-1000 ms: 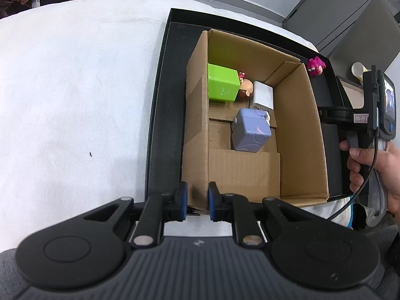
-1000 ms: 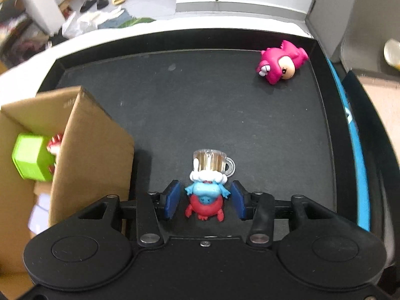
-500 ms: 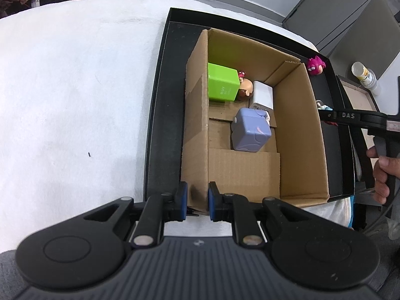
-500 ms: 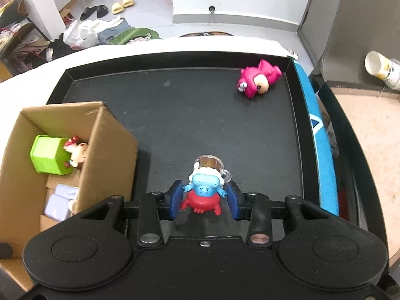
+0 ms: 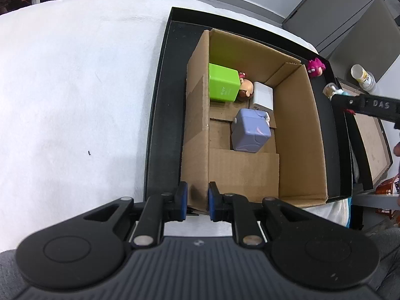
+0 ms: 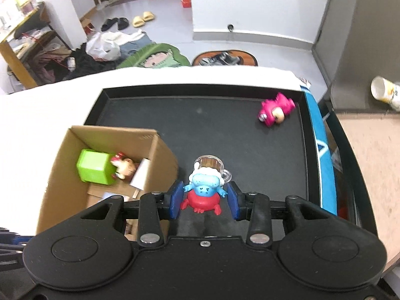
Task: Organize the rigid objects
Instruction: 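Carry the figure with the right tool into the box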
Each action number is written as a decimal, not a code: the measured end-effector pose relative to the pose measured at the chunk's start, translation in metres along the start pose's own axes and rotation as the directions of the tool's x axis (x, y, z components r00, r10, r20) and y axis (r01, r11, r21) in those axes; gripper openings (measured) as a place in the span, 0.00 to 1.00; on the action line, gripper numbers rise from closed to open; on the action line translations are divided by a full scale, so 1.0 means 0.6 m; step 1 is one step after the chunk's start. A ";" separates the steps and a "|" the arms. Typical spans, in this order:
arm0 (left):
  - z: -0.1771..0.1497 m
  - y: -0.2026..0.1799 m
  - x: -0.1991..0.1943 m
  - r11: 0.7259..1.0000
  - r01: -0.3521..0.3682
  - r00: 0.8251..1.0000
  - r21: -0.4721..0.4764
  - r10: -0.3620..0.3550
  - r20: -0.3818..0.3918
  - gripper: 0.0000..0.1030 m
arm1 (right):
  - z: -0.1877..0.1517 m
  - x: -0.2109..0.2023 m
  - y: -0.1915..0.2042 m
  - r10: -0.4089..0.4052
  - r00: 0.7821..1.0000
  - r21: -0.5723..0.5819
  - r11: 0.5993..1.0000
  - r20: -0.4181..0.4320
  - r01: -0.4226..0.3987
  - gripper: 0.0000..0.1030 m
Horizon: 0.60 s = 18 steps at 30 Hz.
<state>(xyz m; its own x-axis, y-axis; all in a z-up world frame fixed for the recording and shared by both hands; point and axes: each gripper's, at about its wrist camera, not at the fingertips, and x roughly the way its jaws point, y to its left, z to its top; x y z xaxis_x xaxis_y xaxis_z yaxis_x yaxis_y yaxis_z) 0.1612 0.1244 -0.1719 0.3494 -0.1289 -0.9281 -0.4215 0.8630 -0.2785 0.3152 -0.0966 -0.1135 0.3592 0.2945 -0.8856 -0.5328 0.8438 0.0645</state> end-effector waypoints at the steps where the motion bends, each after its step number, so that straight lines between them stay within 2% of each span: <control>1: 0.000 0.001 0.000 1.000 0.002 1.000 -0.002 -0.002 0.001 0.15 | 0.003 -0.004 0.003 0.003 1.000 -0.005 1.000 0.002 -0.003 0.37; 18: -0.002 0.009 0.000 1.000 0.028 1.000 -0.001 -0.028 0.003 0.15 | 0.023 -0.040 0.082 0.041 0.999 -0.080 0.996 0.035 -0.038 0.37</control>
<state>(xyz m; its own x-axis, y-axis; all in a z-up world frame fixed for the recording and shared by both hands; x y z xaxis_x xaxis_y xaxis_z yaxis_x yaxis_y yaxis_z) 0.1576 0.1286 -0.1736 0.3634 -0.1511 -0.9193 -0.4127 0.8585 -0.3043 0.2909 -0.0560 -0.0826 0.3634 0.3445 -0.8656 -0.6059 0.7932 0.0613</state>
